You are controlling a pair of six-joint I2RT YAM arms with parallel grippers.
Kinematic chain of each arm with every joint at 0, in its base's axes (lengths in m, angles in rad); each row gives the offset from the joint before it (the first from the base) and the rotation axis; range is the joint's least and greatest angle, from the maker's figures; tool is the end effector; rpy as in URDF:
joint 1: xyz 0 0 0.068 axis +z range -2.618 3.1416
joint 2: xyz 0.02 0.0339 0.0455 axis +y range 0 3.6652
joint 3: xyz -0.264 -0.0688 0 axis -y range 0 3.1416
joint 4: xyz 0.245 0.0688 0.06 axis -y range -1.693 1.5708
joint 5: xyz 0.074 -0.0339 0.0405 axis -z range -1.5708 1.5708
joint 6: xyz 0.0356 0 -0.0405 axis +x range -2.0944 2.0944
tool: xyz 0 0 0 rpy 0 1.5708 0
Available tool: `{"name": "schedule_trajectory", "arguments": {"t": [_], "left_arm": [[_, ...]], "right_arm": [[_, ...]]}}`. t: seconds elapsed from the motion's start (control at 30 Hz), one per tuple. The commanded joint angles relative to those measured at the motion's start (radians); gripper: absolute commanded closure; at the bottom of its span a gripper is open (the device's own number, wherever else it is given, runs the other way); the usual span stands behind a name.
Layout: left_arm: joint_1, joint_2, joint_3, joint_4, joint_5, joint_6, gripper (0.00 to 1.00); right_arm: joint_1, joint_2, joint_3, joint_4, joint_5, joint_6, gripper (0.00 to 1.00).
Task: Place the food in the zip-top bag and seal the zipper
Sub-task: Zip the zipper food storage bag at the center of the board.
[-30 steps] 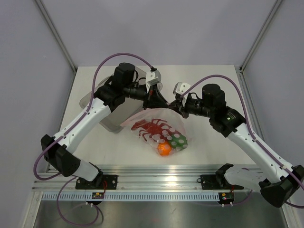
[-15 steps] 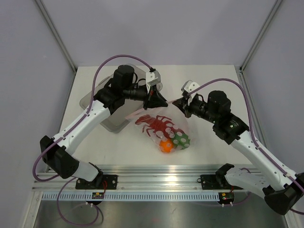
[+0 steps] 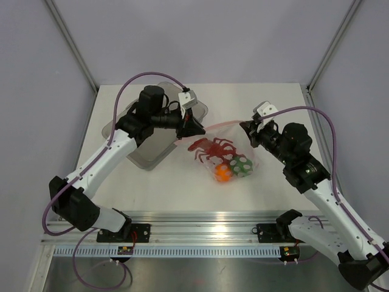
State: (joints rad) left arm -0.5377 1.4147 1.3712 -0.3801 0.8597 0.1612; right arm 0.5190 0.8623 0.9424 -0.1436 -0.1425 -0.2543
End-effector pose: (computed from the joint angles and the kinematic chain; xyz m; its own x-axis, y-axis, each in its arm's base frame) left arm 0.2567 -0.1845 0.3836 -0.1996 0.2410 -0.9498 0.9721 0.1704 -0.1611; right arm 0.1682 0.1019 0.3864 0.1011 -0.2290 -0.9682 -0.6082 0.7559 -0.2423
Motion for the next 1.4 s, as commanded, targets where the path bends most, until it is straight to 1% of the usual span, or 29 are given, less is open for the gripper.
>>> {"name": "schedule_trajectory", "arguments": {"t": [0.0,0.13,0.23,0.5,0.63,0.87,0.97,1.0,1.03,1.07,1.1,1.13,1.17,1.2,1.23,1.3,1.33,1.37], "left_arm": [[0.053,-0.049,-0.018,-0.033,-0.034,0.02,1.0],[0.117,-0.065,-0.027,-0.049,-0.027,0.018,1.0],[0.139,-0.077,-0.034,-0.06,-0.028,0.024,1.0],[0.206,-0.105,-0.073,-0.056,-0.005,0.017,1.0],[0.235,-0.12,-0.099,-0.026,0.012,0.005,1.0],[0.237,-0.122,-0.104,0.015,0.065,-0.035,1.0],[0.22,-0.126,-0.098,0.036,0.068,-0.066,1.0],[0.197,-0.128,-0.095,0.04,0.065,-0.066,1.0],[0.168,-0.129,-0.081,0.034,0.041,-0.057,1.0],[0.168,-0.131,-0.074,0.026,0.032,-0.052,1.0],[0.144,-0.131,-0.064,0.014,0.027,-0.048,1.0],[0.136,-0.129,-0.055,0.006,0.022,-0.046,1.0],[0.13,-0.129,-0.044,0.004,0.021,-0.048,1.0],[0.127,-0.132,-0.04,0.003,0.021,-0.048,1.0],[0.127,-0.131,-0.035,0.006,0.022,-0.048,1.0],[0.124,-0.129,-0.028,0.006,0.022,-0.048,1.0],[0.124,-0.128,-0.021,0.006,0.024,-0.048,1.0],[0.122,-0.128,-0.017,0.006,0.027,-0.048,1.0]], "right_arm": [[-0.053,-0.052,-0.002,0.084,0.164,-0.031,1.0],[-0.091,-0.085,-0.037,0.096,0.208,-0.037,1.0],[-0.114,-0.097,-0.056,0.098,0.222,-0.025,1.0],[-0.128,-0.137,-0.109,0.095,0.235,0.035,1.0],[-0.126,-0.172,-0.145,0.084,0.259,0.053,1.0],[-0.126,-0.206,-0.156,0.065,0.235,0.076,1.0],[-0.126,-0.201,-0.131,0.047,0.212,0.087,1.0],[-0.126,-0.2,-0.119,0.035,0.202,0.087,0.97],[-0.126,-0.194,-0.082,-0.005,0.178,0.075,0.71],[-0.128,-0.194,-0.059,-0.029,0.163,0.075,0.7],[-0.126,-0.19,-0.035,-0.056,0.147,0.049,0.57],[-0.128,-0.189,0.019,-0.124,0.092,0.035,0.54],[-0.128,-0.184,0.048,-0.16,0.074,0.024,0.51],[-0.126,-0.181,0.077,-0.198,0.051,-0.005,0.51],[-0.128,-0.177,0.143,-0.283,-0.004,-0.025,0.51],[-0.126,-0.138,0.217,-0.373,-0.07,-0.08,0.51],[-0.126,-0.112,0.307,-0.466,-0.138,-0.094,0.51],[-0.126,-0.056,0.353,-0.511,-0.172,-0.102,0.52]]}}
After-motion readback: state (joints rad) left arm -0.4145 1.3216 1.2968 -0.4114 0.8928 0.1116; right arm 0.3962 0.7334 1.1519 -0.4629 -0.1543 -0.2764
